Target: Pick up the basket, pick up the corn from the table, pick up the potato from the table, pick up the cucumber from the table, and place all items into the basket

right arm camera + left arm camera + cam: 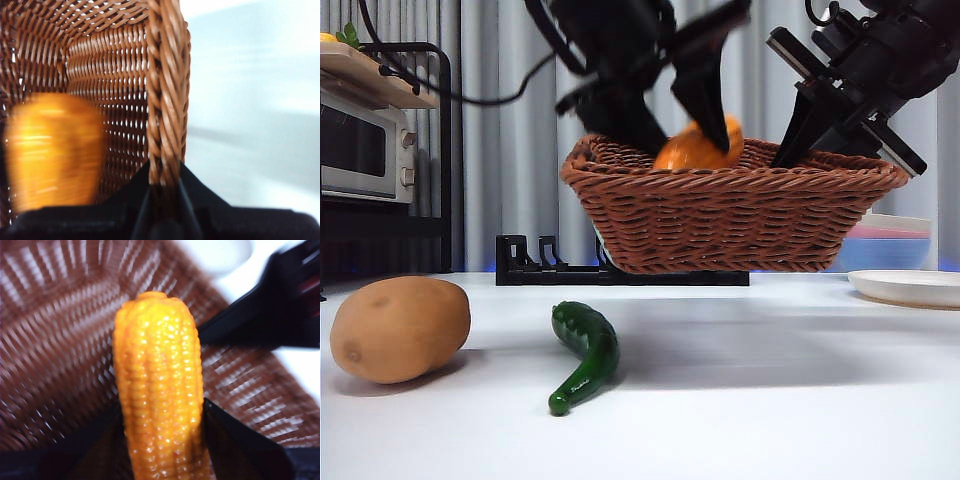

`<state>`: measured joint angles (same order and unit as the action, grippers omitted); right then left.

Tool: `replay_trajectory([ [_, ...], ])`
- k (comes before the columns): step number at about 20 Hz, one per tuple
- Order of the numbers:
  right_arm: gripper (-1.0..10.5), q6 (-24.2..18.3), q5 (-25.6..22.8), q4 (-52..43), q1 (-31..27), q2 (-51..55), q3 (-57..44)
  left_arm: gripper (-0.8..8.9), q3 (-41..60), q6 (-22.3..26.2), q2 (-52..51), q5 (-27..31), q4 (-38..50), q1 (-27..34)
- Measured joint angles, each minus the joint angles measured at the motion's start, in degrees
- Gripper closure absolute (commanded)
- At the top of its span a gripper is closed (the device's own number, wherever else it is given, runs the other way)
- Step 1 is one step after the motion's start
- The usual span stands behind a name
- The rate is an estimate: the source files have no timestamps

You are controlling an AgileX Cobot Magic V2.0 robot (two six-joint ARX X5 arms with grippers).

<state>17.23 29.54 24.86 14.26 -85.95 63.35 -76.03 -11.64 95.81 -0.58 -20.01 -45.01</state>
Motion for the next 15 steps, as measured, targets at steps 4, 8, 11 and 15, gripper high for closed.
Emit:
replay_trajectory([
  [4, 9.6, 0.02, -0.13, -0.04, 0.04, 0.0, 0.0, 1.86, 0.0, 0.0, 1.07, -0.07, -2.51, 0.0],
  [8, 9.6, 0.09, -0.48, -0.04, 0.02, 0.0, 0.0, 1.86, -1.7, -0.24, 0.92, -1.53, -5.7, -0.02],
  [11, 9.6, -0.11, -0.55, -0.39, -0.83, 0.0, 0.0, 1.87, -8.59, 0.26, -3.19, -1.51, -14.86, 0.0],
  [15, 9.6, -0.11, -0.55, -2.12, -2.8, 0.0, 0.0, 1.87, -16.5, 2.49, -15.78, 0.07, -28.94, 0.0],
])
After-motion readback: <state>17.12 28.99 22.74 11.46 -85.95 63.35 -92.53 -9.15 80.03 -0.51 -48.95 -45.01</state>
